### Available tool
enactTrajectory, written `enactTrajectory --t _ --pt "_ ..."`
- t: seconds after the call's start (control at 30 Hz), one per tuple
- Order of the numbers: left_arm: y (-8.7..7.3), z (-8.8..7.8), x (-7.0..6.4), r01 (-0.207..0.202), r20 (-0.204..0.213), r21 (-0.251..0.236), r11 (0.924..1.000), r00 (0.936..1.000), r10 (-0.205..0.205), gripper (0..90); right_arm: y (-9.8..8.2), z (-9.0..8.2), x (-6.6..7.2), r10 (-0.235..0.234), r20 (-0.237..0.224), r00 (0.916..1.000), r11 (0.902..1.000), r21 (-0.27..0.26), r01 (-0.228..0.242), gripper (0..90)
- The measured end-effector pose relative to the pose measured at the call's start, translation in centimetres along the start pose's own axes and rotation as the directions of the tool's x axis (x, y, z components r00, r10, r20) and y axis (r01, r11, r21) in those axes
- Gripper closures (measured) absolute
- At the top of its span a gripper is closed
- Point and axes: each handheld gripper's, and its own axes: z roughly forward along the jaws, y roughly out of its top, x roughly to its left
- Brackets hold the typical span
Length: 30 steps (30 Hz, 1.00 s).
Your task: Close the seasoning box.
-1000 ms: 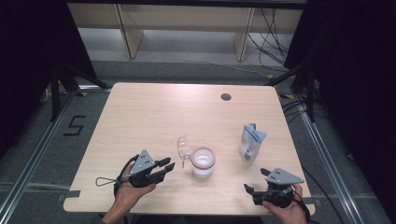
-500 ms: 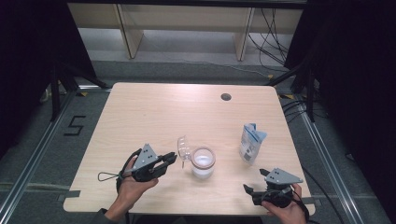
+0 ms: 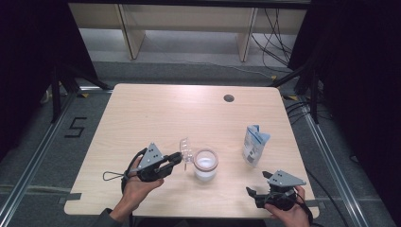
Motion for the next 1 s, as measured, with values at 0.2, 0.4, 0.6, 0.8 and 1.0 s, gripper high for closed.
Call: enactTrajectory --t 0.2,0.4,0.6,0.8,1.0 --pt "0.13 0.19 -0.07 -0.004 0.0 -0.001 1.0 1.0 0.004 81.4 0.0 0.11 -0.14 -0.022 -0.002 0.9997 0.9997 -0.004 0.022 17.6" --pt "0.22 0.3 -0.18 -0.003 0.003 -0.002 1.0 1.0 0.003 81.2 -0.01 0.14 -0.06 -0.016 -0.001 0.9999 0.9999 0.0 0.016 17.9" --pt "0.28 0.45 -0.28 -0.002 0.006 -0.008 1.0 1.0 0.002 81.2 -0.01 0.14 -0.03 -0.01 -0.001 0.9999 0.9999 0.003 0.01 17.9" --pt "0.29 0.64 -0.57 -0.006 0.013 -0.005 1.0 0.9999 0.006 81.0 -0.01 0.14 0.01 -0.008 0.0 1.0 1.0 0.002 0.008 17.9" --pt "0.41 0.76 -0.77 -0.016 0.022 -0.002 0.9999 0.9996 0.016 80.9 0.01 0.2 0.0 -0.02 -0.008 0.9998 0.9998 0.003 0.02 18.0"
